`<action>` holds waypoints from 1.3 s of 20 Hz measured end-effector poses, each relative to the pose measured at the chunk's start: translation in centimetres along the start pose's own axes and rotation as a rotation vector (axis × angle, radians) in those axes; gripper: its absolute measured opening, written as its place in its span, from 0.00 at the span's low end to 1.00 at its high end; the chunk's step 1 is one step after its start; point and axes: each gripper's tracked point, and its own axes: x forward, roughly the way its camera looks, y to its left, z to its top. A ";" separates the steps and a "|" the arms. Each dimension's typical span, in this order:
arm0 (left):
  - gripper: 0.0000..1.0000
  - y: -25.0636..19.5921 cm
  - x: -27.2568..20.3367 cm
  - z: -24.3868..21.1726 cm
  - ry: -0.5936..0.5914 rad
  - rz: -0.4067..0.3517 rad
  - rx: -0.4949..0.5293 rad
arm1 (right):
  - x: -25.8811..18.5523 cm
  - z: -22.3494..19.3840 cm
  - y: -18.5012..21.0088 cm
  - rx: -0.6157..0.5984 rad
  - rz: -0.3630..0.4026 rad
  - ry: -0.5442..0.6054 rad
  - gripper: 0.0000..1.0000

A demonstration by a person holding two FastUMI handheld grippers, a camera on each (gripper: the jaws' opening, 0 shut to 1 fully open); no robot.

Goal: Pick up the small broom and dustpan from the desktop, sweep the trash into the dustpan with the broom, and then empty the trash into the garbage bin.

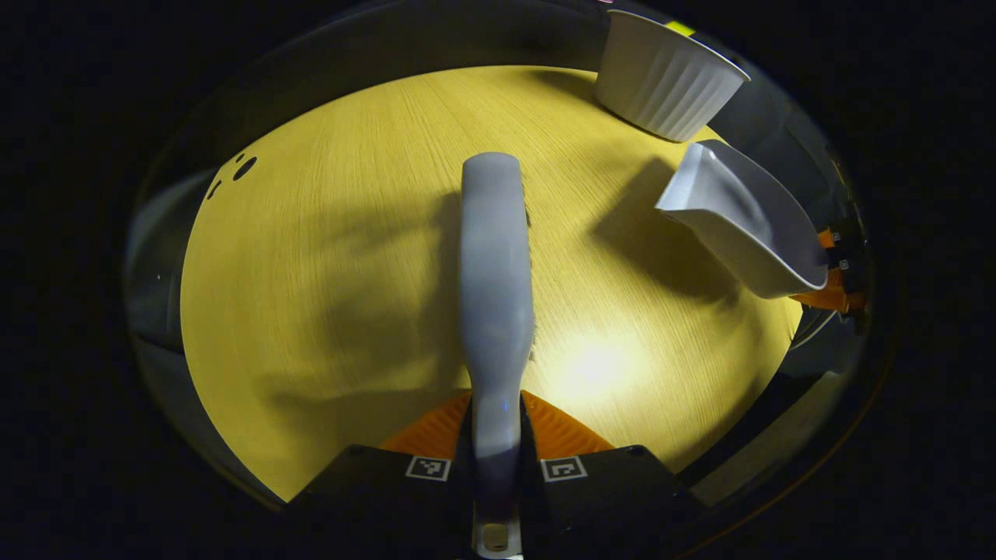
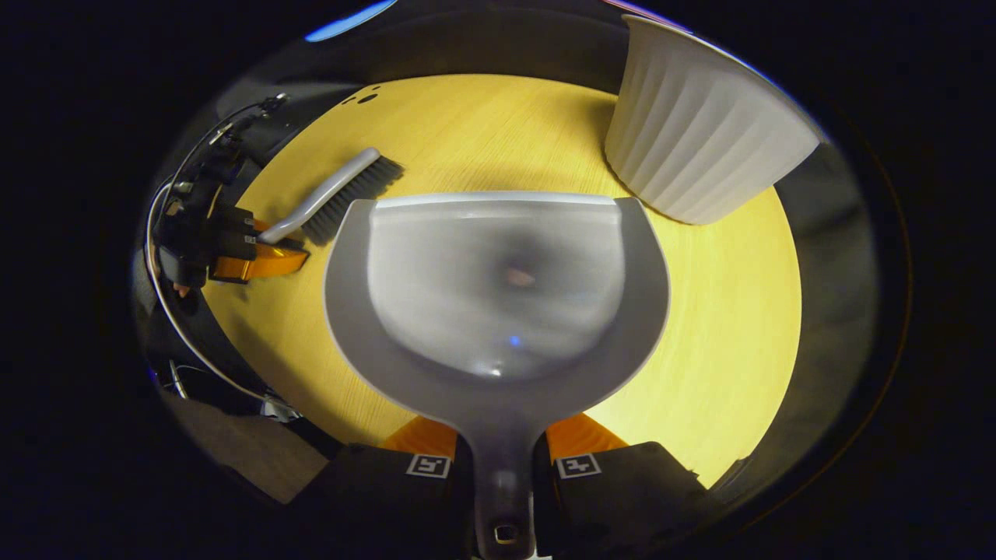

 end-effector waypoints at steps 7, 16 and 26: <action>0.28 0.2 0.0 0.0 0.011 0.019 -0.004 | 2.9 -1.3 0.3 -0.034 -0.021 0.055 0.35; 0.43 1.0 -0.6 0.2 0.029 0.070 0.036 | 2.4 -0.8 1.5 0.002 0.033 0.043 0.45; 0.95 -1.1 -6.1 4.0 -0.175 0.059 -0.029 | -3.6 2.2 2.1 0.062 0.054 -0.143 0.99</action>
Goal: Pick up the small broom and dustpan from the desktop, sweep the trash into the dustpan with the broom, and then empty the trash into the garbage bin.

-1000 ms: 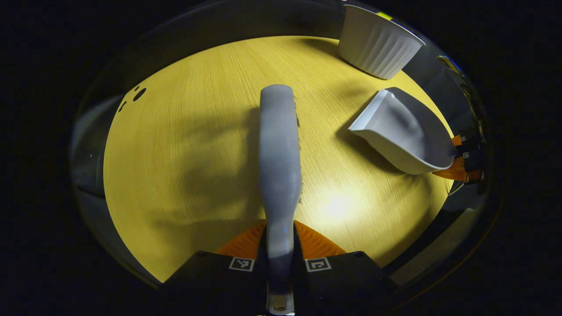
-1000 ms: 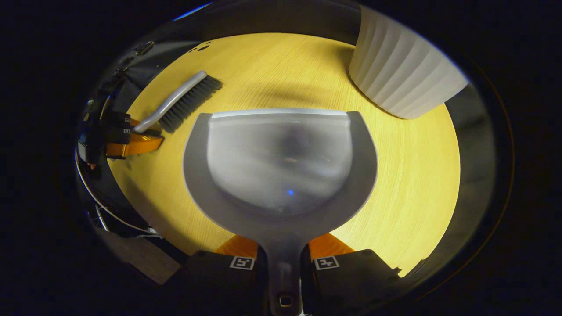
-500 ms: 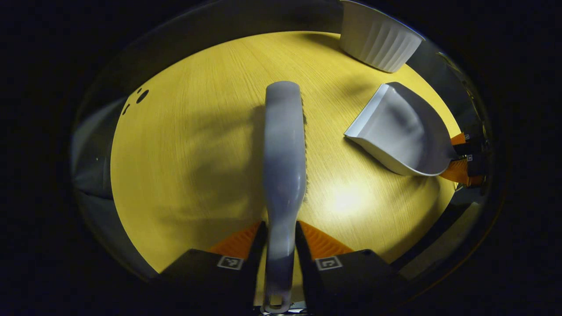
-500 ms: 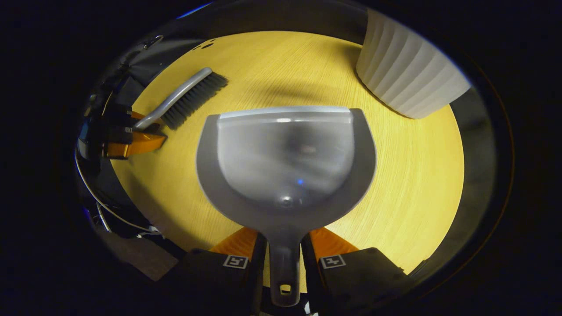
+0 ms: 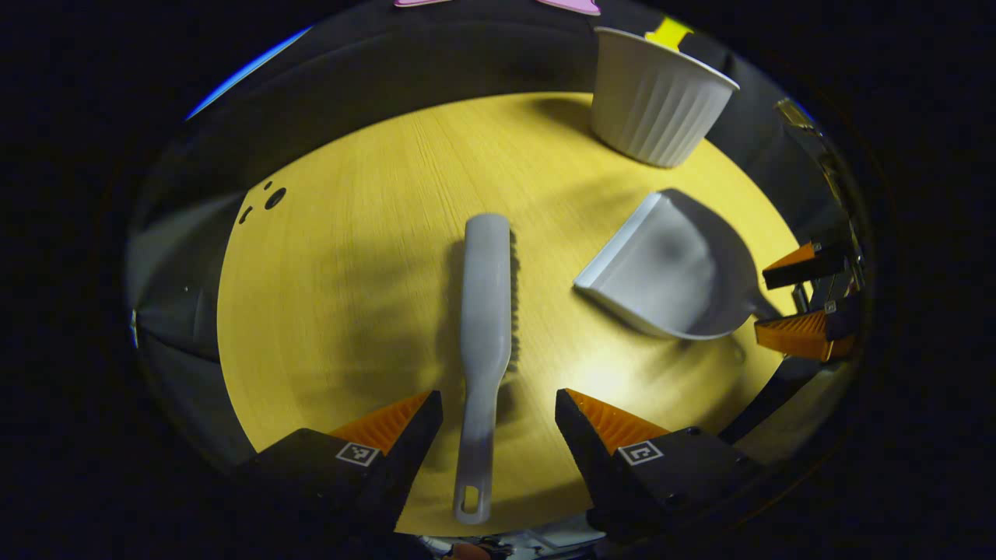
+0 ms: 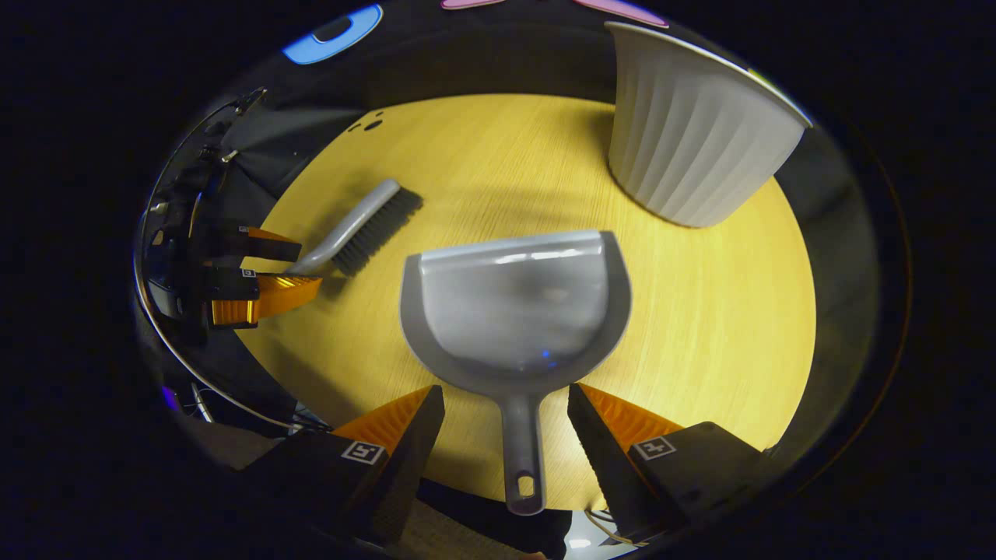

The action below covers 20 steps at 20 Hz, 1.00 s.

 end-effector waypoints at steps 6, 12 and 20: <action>0.95 -0.6 -6.7 7.9 -0.337 0.037 0.048 | -6.4 7.4 0.4 -0.053 -0.066 -0.311 0.99; 0.95 -1.6 -15.6 15.4 -0.719 0.094 0.104 | -14.4 15.1 1.5 -0.075 -0.133 -0.638 0.99; 0.96 -2.6 -23.7 18.5 -1.011 0.008 -0.016 | -22.7 20.3 3.9 -0.151 -0.235 -0.895 0.98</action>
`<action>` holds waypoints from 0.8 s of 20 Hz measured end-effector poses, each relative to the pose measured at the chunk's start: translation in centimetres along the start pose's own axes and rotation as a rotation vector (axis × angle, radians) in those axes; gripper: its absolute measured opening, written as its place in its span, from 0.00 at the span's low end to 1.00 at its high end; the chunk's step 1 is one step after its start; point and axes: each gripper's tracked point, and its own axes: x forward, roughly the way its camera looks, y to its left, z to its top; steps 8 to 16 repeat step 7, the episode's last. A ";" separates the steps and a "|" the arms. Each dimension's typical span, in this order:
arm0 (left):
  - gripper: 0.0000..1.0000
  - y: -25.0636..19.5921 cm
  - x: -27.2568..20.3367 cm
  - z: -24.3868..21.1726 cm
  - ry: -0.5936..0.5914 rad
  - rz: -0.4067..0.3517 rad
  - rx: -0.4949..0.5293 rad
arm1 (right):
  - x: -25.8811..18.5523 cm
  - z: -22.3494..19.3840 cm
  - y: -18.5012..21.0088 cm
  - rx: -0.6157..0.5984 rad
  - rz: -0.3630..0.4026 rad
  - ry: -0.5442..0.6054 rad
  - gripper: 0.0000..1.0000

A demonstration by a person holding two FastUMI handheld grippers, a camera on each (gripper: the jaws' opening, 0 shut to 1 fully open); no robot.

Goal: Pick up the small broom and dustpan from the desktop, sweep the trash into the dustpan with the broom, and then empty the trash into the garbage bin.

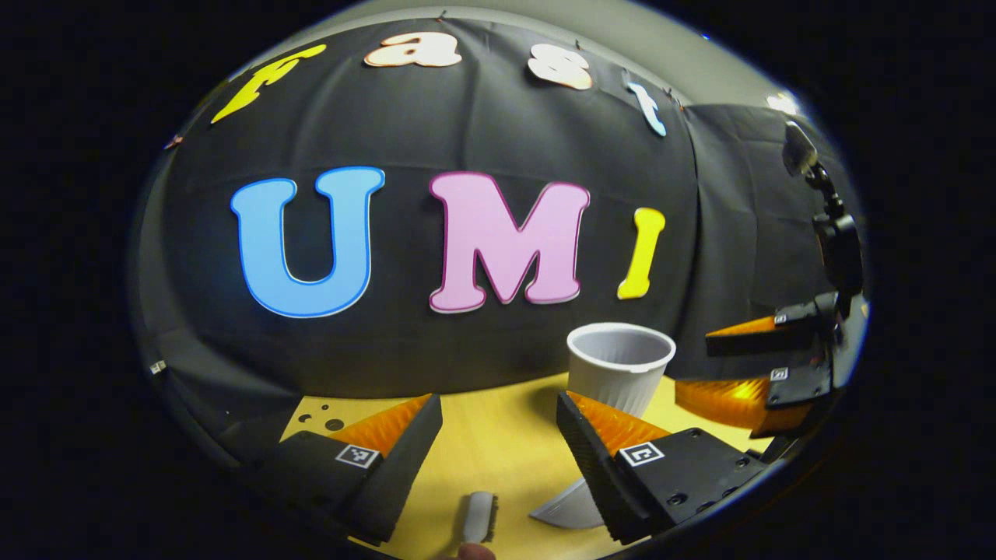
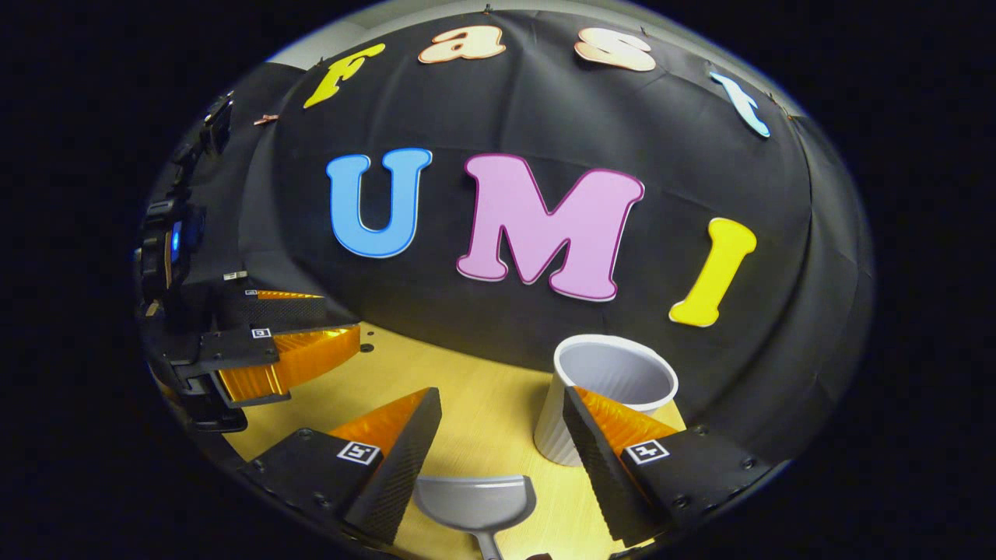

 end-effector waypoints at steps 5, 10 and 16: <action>0.96 -1.3 0.1 3.2 -0.067 -0.089 -0.029 | 0.0 2.4 -0.1 0.049 -0.047 -0.025 0.98; 0.96 -1.4 0.5 3.3 -0.058 -0.112 -0.024 | 0.0 3.0 0.0 0.069 -0.053 -0.023 0.98; 0.96 -1.4 0.5 3.3 -0.058 -0.112 -0.024 | 0.0 3.0 0.0 0.069 -0.053 -0.023 0.98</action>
